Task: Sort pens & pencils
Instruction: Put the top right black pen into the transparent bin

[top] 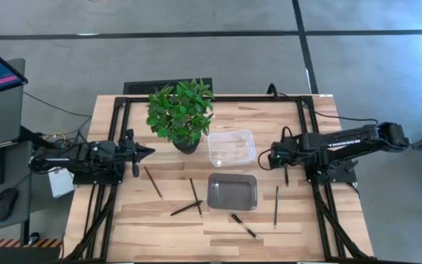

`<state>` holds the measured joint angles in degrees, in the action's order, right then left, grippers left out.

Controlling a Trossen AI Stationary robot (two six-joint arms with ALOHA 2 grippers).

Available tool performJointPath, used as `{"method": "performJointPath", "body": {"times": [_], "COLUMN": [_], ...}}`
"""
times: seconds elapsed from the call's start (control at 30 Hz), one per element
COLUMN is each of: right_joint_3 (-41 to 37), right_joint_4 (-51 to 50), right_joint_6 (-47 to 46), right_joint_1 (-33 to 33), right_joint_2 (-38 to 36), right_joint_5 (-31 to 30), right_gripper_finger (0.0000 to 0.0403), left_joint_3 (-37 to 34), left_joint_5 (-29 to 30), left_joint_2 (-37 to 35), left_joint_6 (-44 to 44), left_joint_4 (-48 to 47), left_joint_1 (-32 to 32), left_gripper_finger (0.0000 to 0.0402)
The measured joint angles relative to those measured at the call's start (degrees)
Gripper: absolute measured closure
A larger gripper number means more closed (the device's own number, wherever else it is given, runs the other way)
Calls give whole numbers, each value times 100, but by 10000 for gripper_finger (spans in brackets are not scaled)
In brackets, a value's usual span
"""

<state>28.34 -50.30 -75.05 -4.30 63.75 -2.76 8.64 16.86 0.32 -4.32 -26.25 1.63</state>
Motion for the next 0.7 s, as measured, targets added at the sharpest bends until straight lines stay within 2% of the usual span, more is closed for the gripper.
{"method": "performJointPath", "body": {"times": [0.7], "right_joint_3": [-199], "right_joint_4": [407], "right_joint_6": [-162], "right_joint_1": [-211], "right_joint_2": [721], "right_joint_5": [116], "right_gripper_finger": [117], "left_joint_3": [0], "left_joint_5": [-2], "left_joint_2": [0], "left_joint_6": [11], "left_joint_4": [-1], "left_joint_1": [0], "left_gripper_finger": [401]}}
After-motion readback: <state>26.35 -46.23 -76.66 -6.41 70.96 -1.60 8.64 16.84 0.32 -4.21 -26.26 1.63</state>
